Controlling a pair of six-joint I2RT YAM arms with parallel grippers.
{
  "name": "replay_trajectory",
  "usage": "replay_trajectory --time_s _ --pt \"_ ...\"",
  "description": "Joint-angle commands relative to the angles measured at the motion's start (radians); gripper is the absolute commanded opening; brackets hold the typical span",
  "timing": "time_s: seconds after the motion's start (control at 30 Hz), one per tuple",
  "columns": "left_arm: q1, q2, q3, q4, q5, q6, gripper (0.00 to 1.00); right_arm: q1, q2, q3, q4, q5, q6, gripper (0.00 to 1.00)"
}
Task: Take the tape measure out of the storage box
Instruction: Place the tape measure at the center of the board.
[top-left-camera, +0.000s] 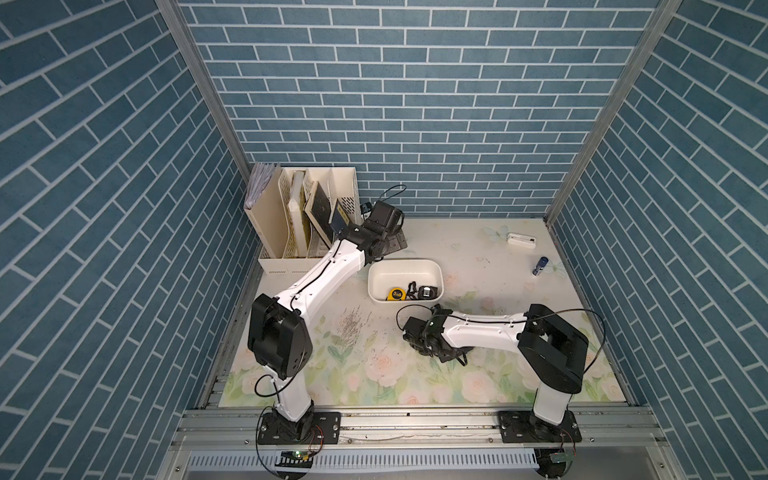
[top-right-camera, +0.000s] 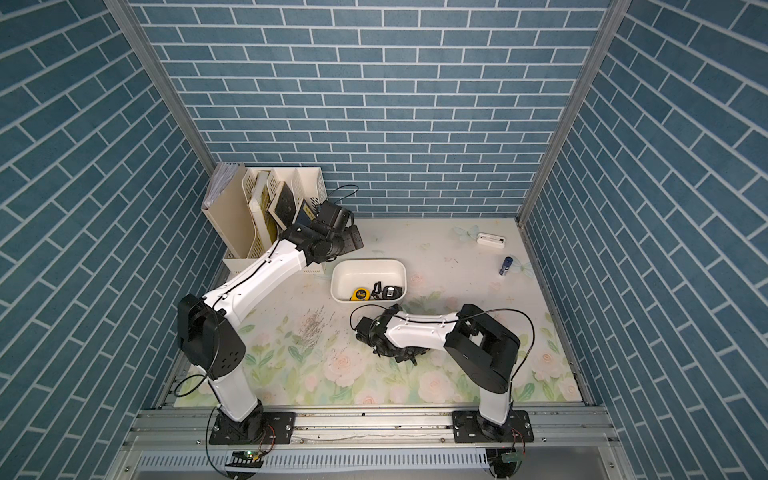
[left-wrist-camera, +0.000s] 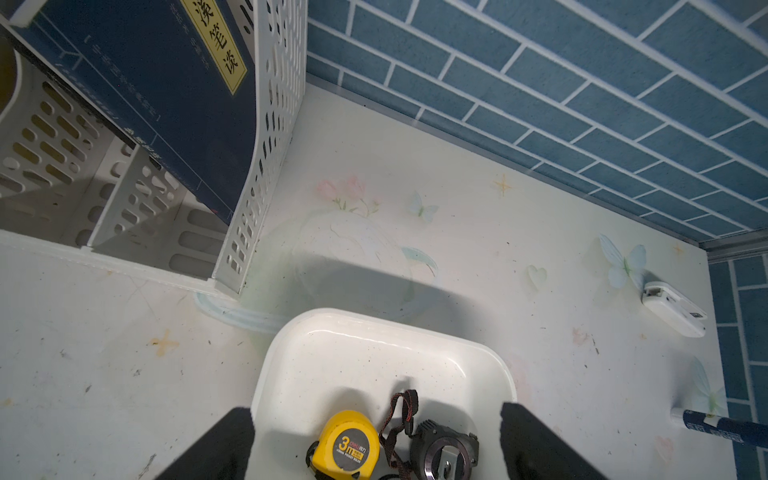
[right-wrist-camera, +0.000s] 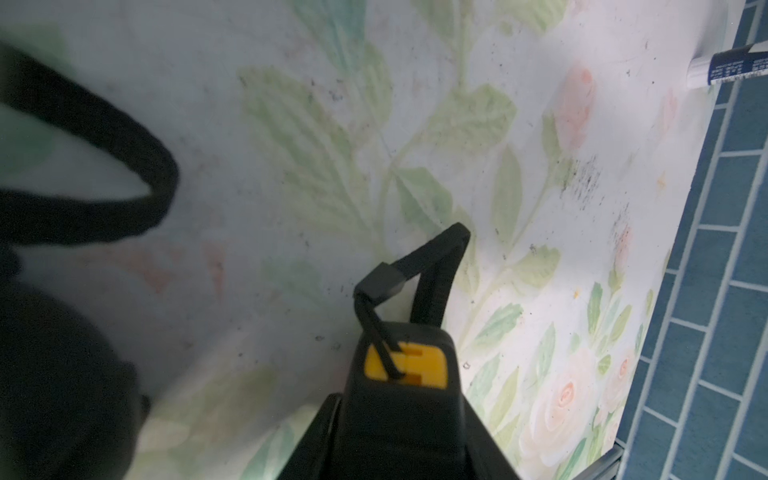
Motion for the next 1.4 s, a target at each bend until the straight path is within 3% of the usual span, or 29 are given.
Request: replay_trajectory --time_s 0.0,0.53,1.1,1.23,1.37 --pt "-0.001 -0.016 -0.003 -0.026 -0.019 0.012 0.97 -0.003 -0.022 -0.024 0.007 -0.031 -0.017 0.48" --pt "-0.001 -0.012 0.012 -0.027 0.001 0.021 0.97 0.02 -0.152 -0.045 -0.024 -0.098 -0.088 0.7" --pt "-0.003 0.021 0.054 -0.046 0.002 0.042 0.98 0.022 -0.356 -0.078 0.116 -0.249 -0.182 0.75" --pt "-0.003 0.067 0.082 -0.073 0.008 0.067 0.98 -0.005 -0.512 -0.051 0.195 -0.148 -0.142 0.75" --pt "-0.033 0.159 0.13 -0.144 0.0 0.111 0.98 -0.117 -0.705 -0.092 0.318 -0.044 -0.067 0.75"
